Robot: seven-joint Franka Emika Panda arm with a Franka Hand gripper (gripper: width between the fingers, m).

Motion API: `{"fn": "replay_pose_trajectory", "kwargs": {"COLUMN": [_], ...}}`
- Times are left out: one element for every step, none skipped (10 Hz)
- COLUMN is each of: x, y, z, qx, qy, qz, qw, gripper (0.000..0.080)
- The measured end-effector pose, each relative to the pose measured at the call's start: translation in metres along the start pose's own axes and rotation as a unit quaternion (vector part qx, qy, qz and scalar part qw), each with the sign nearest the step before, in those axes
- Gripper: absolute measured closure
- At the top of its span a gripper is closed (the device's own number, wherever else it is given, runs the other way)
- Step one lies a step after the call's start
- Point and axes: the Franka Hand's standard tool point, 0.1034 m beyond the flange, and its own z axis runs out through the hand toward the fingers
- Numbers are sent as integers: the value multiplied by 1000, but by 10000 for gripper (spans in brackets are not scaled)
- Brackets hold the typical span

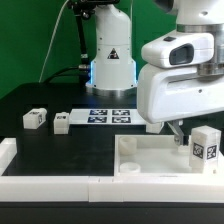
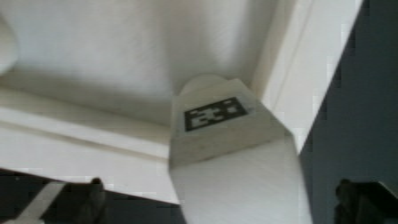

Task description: Assemble one leg

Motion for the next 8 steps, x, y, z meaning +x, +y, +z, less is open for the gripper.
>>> {"fn": "replay_pose_trajectory", "kwargs": {"x": [0,0,0,0,0,0,0,-1], "y": [0,0,0,-1,-1,-2,-1,2], "z": [0,0,0,0,0,0,0,0], "qx": [0,0,0,3,4,3,4,8], "qy": [0,0,0,0,0,0,0,-1], "qz": [9,23,23,77,129,195,267,342], "qw": [1000,1000,1000,997,992,981,964,940], "gripper": [155,316,500,509,509,509,509,509]}}
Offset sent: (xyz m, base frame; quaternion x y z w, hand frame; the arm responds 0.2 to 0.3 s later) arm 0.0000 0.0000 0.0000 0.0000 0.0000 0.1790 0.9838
